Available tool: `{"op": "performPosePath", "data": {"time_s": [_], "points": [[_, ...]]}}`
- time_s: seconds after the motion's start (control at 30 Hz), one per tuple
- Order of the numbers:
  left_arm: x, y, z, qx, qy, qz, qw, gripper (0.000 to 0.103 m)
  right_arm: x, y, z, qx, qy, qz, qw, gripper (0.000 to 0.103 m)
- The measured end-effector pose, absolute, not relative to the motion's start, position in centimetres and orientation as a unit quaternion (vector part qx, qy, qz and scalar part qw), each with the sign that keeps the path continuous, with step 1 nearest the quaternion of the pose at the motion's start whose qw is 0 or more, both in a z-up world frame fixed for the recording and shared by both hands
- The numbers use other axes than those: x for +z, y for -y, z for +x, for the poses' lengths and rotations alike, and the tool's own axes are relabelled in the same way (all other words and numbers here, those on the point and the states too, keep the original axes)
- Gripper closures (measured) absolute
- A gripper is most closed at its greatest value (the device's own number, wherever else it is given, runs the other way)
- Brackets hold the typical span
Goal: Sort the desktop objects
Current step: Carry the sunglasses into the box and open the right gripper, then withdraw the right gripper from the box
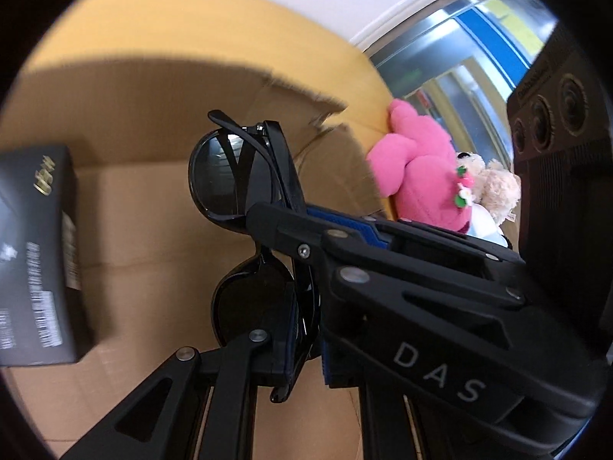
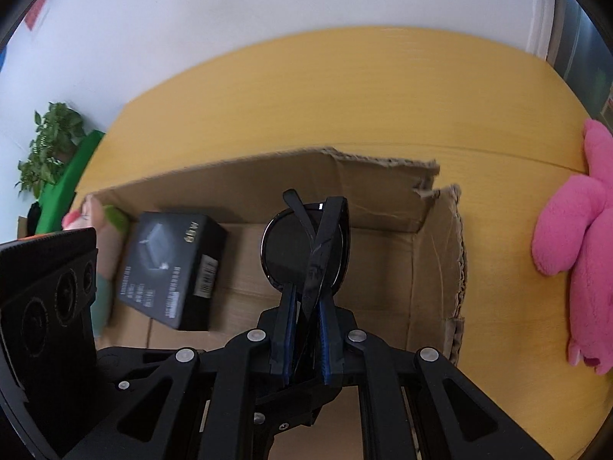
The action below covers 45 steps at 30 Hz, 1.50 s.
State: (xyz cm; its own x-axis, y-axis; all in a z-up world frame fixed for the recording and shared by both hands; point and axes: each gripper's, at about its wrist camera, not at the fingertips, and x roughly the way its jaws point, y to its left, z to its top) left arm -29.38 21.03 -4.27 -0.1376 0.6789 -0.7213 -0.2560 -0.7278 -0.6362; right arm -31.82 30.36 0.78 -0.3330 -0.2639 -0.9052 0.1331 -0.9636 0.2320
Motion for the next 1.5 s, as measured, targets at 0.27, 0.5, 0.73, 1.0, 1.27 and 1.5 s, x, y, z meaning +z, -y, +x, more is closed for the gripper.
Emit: {"op": "performPosePath", "data": {"time_s": [0.27,0.5,0.73,1.0,1.27,1.5], "points": [[-6.0,-21.0,-29.3,0.71,0.188,-0.615,0.288,0.087,-1.5,-30.9,-32.3,-0.811,0.043,0.575,0.099,0.092],[-2.1,-19.4,-26.4,0.744,0.155,-0.594,0.264,0.077,4.3,-32.3,-28.4,-0.852,0.054,0.512,0.099,0.036],[8.6,-15.8,-16.6,0.84,0.065,-0.469,0.266,0.06,13.7,-32.8,-17.2,-0.913,0.031,0.396,0.09,0.01],[14.1,-9.0,-4.3,0.931,0.022,-0.323,0.166,0.023,16.2,-28.5,-1.6,-0.951,0.008,0.295,0.092,0.0],[13.5,-6.5,2.9,0.946,-0.008,-0.303,0.118,0.023,13.0,-25.3,3.8,-0.95,0.002,0.306,0.068,0.0],[12.9,-5.5,5.2,0.948,0.006,-0.298,0.112,0.023,13.0,-23.2,6.2,-0.95,-0.018,0.304,0.075,0.0]]}}
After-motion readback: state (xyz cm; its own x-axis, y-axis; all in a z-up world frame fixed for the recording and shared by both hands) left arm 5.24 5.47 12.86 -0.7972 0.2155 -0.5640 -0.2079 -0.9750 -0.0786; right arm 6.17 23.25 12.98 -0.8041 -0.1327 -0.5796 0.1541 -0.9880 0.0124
